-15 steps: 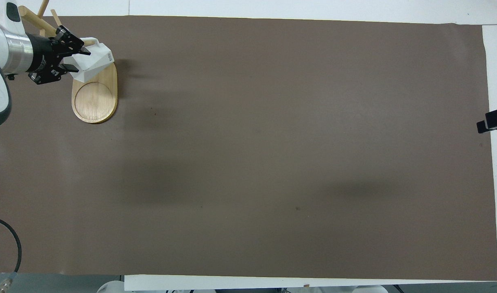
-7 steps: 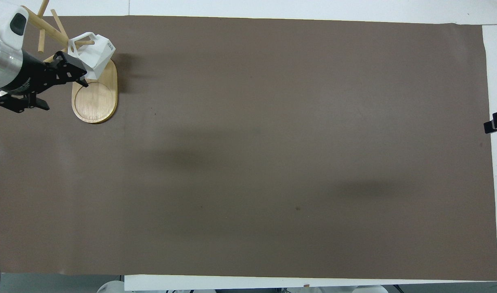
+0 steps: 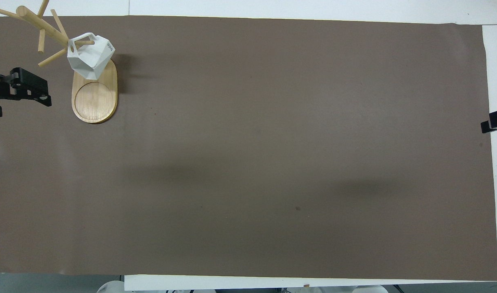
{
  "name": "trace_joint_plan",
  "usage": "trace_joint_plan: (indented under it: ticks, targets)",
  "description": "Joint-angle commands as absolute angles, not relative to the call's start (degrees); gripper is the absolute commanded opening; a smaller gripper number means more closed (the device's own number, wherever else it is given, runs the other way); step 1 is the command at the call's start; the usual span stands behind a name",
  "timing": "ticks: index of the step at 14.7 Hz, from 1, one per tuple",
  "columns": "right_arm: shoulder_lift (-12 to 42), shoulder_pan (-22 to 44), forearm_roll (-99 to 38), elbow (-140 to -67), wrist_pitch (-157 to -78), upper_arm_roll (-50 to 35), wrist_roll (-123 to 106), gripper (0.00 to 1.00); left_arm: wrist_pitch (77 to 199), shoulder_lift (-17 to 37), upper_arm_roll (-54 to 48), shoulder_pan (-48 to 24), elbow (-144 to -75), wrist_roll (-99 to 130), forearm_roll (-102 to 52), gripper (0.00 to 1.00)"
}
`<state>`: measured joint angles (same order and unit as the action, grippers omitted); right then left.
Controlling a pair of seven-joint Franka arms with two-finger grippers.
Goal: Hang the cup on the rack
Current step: 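Release the mug and withdraw the left gripper from the tree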
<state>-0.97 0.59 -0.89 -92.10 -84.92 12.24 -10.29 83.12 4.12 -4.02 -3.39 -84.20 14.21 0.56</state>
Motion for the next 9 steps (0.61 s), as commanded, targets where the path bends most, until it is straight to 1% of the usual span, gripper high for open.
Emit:
trace_joint_plan:
  ticks: [1, 9]
  targets:
    - [-2.0, 1.0, -0.3, -93.5, -85.9, 12.4, -9.4, 0.99, 82.3, 4.7, -4.0, 0.6, -83.1, 8.3, -0.4, 1.00]
    - [-2.0, 1.0, -0.3, -93.5, -85.9, 12.4, -9.4, 0.99, 83.1, 4.4, -4.2, 1.4, -83.9, 2.8, 0.2, 1.00]
